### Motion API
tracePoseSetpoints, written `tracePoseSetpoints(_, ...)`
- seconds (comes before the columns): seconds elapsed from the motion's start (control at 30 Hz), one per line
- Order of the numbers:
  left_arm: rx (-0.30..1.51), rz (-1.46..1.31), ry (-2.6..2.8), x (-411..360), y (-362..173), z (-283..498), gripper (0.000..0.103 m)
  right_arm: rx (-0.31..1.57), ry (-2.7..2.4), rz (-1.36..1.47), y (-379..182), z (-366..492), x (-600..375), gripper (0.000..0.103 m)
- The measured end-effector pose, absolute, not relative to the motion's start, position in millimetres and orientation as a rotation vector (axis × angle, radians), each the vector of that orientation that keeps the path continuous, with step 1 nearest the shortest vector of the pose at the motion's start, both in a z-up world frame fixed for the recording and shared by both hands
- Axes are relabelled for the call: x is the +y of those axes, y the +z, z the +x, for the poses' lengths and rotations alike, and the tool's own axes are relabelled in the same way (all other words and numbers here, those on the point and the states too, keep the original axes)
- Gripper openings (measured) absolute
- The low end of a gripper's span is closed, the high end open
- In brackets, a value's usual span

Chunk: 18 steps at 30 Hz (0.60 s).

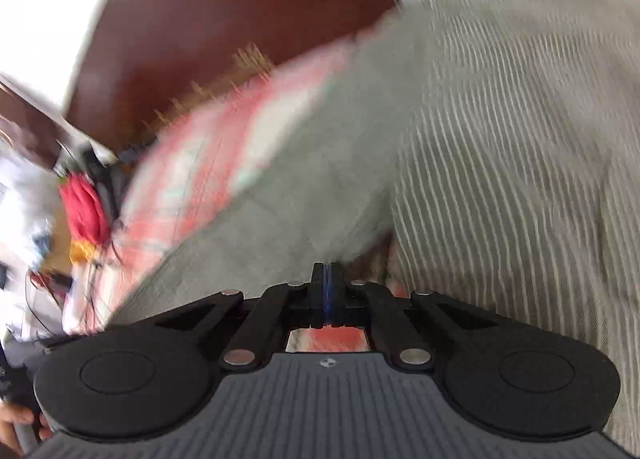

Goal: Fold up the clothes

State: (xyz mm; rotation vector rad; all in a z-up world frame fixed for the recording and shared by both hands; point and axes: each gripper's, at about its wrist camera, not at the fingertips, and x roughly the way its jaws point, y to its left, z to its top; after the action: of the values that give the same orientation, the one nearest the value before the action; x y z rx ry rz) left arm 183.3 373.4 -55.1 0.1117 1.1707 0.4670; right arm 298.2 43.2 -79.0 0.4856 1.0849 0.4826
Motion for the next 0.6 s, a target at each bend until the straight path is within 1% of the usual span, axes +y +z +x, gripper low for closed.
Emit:
tracePoseSetpoints(0.03, 1.186, 0.143, 0.491, 374, -61, 185, 0.028, 1.080, 0.487, 0.503, -79, 297, 40, 0.000)
tracePoseSetpoints(0.07, 1.195, 0.172, 0.515, 375, -65, 185, 0.029, 1.082, 0.495, 0.514, -76, 297, 35, 0.005)
tracePoseSetpoints(0.17, 1.177, 0.168, 0.532, 376, -58, 178, 0.033, 1.022, 0.545, 0.522, -54, 290, 19, 0.013)
tracePoseSetpoints(0.2, 1.155, 0.158, 0.525, 375, -52, 174, 0.037, 0.996, 0.565, 0.523, -46, 287, 12, 0.015)
tracePoseSetpoints(0.23, 1.122, 0.159, 0.514, 369, -43, 169, 0.047, 0.965, 0.584, 0.525, -35, 283, 2, 0.023)
tracePoseSetpoints(0.27, 1.083, 0.164, 0.502, 360, -33, 163, 0.049, 0.934, 0.603, 0.527, -24, 278, -9, 0.034)
tracePoseSetpoints(0.33, 1.013, 0.165, 0.420, 335, -14, 151, 0.059, 0.869, 0.618, 0.471, -4, 267, -23, 0.043)
tracePoseSetpoints(0.43, 0.961, 0.095, 0.206, 292, 2, 134, 0.061, 0.789, 0.636, 0.362, 20, 239, -49, 0.043)
tracePoseSetpoints(0.5, 0.966, 0.003, 0.049, 263, -2, 128, 0.063, 0.755, 0.628, 0.287, 26, 214, -67, 0.043)
tracePoseSetpoints(0.6, 0.975, -0.101, -0.140, 217, -18, 125, 0.063, 0.730, 0.579, 0.174, 25, 175, -89, 0.044)
